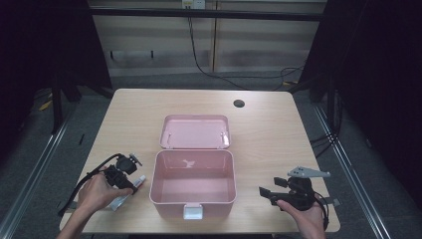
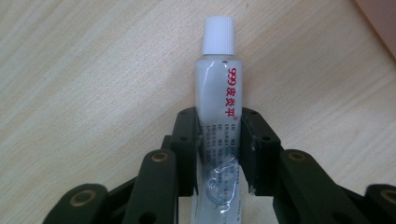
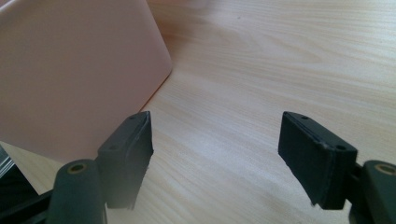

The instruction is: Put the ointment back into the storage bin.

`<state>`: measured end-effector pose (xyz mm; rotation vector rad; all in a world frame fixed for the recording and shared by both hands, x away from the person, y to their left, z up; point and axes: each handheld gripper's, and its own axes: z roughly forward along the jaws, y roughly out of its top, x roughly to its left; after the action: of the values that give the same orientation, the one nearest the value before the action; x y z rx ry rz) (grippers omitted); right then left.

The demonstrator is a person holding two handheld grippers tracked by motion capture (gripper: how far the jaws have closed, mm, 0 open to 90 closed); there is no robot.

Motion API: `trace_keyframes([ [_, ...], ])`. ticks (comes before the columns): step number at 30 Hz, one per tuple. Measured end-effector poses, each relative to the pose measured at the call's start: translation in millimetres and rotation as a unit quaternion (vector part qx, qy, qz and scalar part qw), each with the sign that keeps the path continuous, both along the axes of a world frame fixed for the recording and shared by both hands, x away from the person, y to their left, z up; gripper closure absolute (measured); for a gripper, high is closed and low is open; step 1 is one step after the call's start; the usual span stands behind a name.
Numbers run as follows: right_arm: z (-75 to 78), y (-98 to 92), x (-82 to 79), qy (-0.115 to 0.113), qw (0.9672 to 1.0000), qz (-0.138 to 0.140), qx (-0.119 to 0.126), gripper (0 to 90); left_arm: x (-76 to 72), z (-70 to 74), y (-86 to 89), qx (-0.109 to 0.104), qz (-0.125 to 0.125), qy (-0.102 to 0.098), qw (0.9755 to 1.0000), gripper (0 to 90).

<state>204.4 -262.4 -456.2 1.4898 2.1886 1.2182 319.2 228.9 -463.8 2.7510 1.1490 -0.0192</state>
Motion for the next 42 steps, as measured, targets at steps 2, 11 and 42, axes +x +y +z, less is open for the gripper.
trace_keyframes([
  [2, 0.0, -0.1, 0.0, 0.0, 1.0, 0.0, 0.0, 26.2, 0.6, 0.1, -1.0, 0.004, -0.002, 0.0, 1.0, 69.9],
  [11, -0.6, -0.3, 0.7, 0.003, 1.0, -0.001, 0.001, 26.0, 4.2, 1.5, 7.6, -0.032, -0.004, 0.019, 0.9993, 71.2],
  [42, -1.2, -0.5, 1.3, 0.007, 1.0, -0.002, 0.002, 25.3, -4.7, 36.0, 20.5, -0.104, -0.06, 0.037, 0.9921, 71.2],
])
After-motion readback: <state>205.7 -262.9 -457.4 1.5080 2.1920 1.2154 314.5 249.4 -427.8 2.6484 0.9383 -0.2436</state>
